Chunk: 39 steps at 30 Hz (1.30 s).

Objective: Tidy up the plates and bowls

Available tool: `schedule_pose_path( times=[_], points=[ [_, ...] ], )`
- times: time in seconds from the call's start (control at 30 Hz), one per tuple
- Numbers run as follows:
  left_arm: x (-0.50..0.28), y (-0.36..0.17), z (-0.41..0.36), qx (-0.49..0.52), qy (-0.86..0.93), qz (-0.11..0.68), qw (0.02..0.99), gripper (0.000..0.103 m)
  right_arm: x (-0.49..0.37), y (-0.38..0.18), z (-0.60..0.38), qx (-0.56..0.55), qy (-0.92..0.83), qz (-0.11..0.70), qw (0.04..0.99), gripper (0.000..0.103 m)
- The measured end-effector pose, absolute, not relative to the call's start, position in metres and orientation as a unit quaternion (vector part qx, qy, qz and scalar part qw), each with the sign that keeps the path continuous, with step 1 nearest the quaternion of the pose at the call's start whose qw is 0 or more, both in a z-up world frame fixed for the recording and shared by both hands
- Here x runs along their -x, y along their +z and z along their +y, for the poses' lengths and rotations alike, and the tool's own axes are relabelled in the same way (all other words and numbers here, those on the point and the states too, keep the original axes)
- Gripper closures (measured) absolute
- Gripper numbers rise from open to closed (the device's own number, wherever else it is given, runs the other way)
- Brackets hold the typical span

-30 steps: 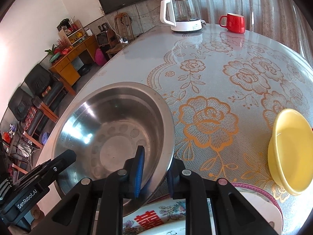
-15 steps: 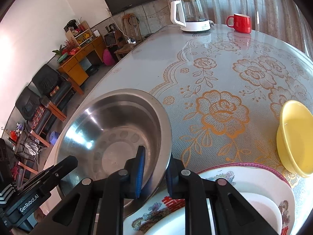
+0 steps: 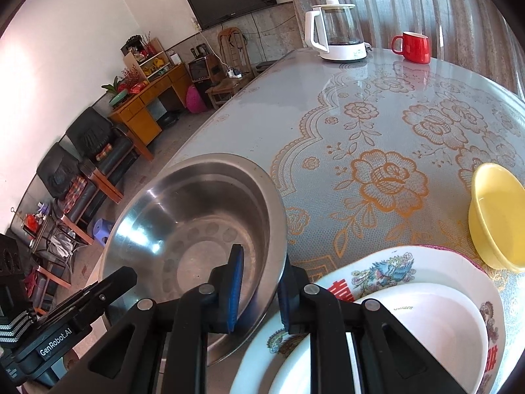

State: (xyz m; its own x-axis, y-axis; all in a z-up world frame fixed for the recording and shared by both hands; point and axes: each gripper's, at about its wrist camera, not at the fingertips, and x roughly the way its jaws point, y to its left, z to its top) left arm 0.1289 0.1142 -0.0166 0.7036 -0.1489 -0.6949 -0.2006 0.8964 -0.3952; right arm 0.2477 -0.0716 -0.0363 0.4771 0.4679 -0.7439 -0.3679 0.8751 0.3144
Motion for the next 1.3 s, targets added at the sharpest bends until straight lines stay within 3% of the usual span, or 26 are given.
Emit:
schedule_pose_path(
  times=[1.3],
  points=[
    [-0.095,0.018,0.050,0.150,-0.054,0.357,0.921,0.079,-0.165,-0.003,-0.154,-0.118,0.215,0.385,0.890,0.084]
  ],
)
